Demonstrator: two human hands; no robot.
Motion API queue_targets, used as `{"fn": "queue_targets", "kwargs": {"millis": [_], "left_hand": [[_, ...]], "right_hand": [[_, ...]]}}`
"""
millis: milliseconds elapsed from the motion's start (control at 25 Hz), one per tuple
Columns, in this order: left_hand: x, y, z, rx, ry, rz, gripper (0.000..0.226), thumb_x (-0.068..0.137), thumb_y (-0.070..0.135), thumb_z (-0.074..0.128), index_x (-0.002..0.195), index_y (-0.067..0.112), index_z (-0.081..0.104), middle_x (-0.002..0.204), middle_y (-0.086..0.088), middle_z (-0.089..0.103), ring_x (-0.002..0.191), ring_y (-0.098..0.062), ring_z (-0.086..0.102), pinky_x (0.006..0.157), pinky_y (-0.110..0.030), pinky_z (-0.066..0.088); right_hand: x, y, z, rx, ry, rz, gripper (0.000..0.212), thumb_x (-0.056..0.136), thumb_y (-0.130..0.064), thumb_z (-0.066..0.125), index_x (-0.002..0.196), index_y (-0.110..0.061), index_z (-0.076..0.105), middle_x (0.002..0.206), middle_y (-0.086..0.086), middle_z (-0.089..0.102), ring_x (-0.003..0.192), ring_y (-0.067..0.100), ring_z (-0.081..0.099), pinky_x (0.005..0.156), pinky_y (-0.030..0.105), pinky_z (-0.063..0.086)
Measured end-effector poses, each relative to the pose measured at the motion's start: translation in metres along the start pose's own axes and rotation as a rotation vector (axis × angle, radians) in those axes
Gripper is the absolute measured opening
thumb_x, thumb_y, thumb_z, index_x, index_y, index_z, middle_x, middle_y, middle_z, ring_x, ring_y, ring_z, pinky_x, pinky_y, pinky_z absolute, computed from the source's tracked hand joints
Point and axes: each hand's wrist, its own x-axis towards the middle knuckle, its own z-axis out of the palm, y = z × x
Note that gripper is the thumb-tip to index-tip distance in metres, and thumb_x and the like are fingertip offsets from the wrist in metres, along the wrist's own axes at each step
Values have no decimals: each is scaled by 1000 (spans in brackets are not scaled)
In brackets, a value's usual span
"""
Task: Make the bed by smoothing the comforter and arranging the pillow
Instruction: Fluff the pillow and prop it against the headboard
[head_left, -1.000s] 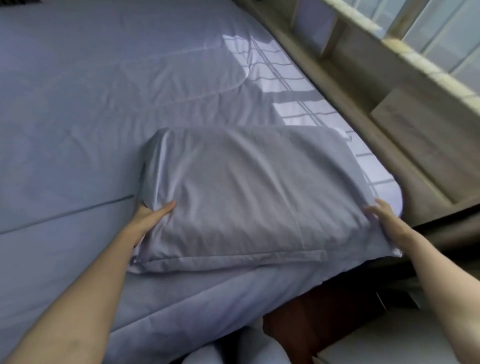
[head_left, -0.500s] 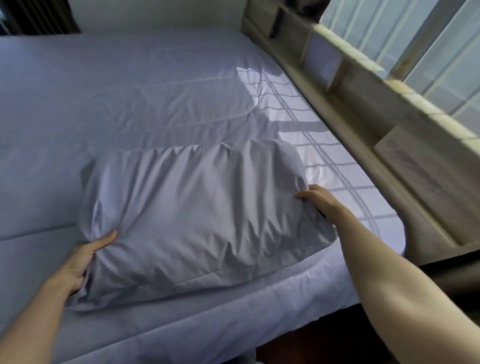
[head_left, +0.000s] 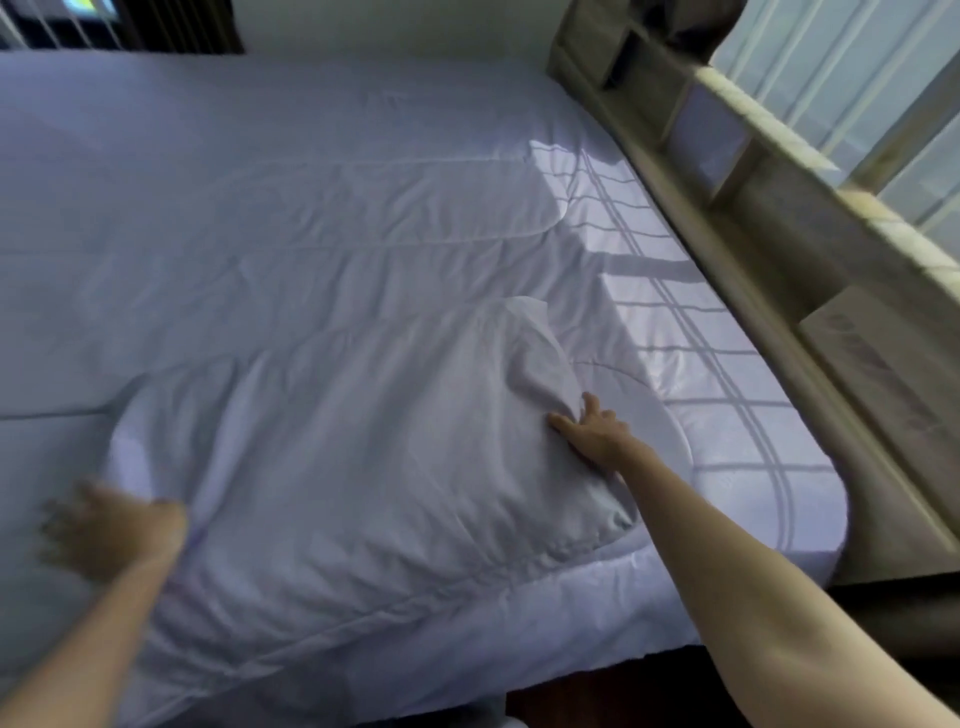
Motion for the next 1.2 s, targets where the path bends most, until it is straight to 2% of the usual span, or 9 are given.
{"fn": "queue_targets", "kwargs": {"millis": [80, 200, 280, 440, 520, 800, 1080, 1120, 1200], "left_hand": [[-48, 31, -3, -27, 92, 366, 59, 77, 23, 46, 130, -2, 45, 137, -31, 44, 127, -48, 42, 102, -64, 32], [-102, 80, 26, 116, -110, 868, 60, 85, 34, 36, 131, 1, 54, 139, -19, 53, 127, -38, 51, 101, -62, 37], [-109, 76, 32, 182, -259, 799, 61, 88, 39, 30, 135, 6, 51, 144, -11, 49, 131, -32, 49, 102, -61, 36], [-93, 48, 35, 196, -196, 717, 64, 91, 45, 23, 144, 14, 40, 153, -2, 37, 141, -26, 37, 111, -56, 25], [-77, 35, 35, 212, -139, 674, 67, 90, 49, 24, 147, 17, 34, 155, -2, 33, 143, -25, 32, 113, -54, 21], [-64, 22, 39, 232, -64, 573, 73, 86, 55, 27, 150, 19, 28, 157, -2, 29, 145, -24, 28, 115, -53, 19], [-25, 24, 19, 239, 0, 364, 68, 91, 41, 32, 148, 4, 28, 157, -17, 22, 146, -36, 18, 115, -59, 8], [-25, 43, 20, 235, -6, 451, 67, 91, 38, 29, 147, 2, 29, 157, -17, 24, 146, -34, 19, 115, -58, 8], [-30, 96, 32, 193, -90, 681, 69, 90, 39, 17, 149, 4, 24, 158, -12, 22, 148, -28, 18, 117, -53, 7]], "right_hand": [[-13, -21, 17, -98, 331, -112, 77, 90, -61, 37, 151, -18, 16, 157, 10, 24, 145, 30, 19, 116, 51, 17], [-36, -65, 70, -193, 418, -438, 66, 95, -47, 31, 151, -14, 22, 160, 4, 20, 149, 22, 12, 119, 48, 10], [-54, -90, 108, -252, 304, -588, 67, 91, -46, 25, 150, -14, 23, 161, 3, 17, 150, 22, 9, 119, 48, 7], [-81, -112, 168, -453, 77, -958, 65, 93, -49, 21, 149, -18, 29, 159, 0, 23, 147, 26, 18, 117, 57, 15], [-75, -114, 179, -622, 81, -1102, 61, 94, -53, 23, 147, -26, 33, 155, -4, 32, 144, 24, 30, 112, 59, 21], [36, -101, 89, -519, 209, -700, 58, 96, -58, 20, 150, -41, 7, 161, -13, 4, 150, 16, 1, 118, 52, 2], [73, -87, 42, -176, 403, -79, 61, 98, -45, 22, 153, -21, 9, 163, 4, 2, 149, 28, -3, 113, 66, 0], [69, -112, 49, -131, 427, -134, 60, 99, -40, 24, 153, -17, 13, 162, 7, 5, 149, 29, -2, 114, 65, 0], [60, -178, 71, -119, 329, -474, 53, 101, -33, 29, 152, -18, 20, 162, 5, 8, 150, 25, 0, 117, 56, -2]]}}
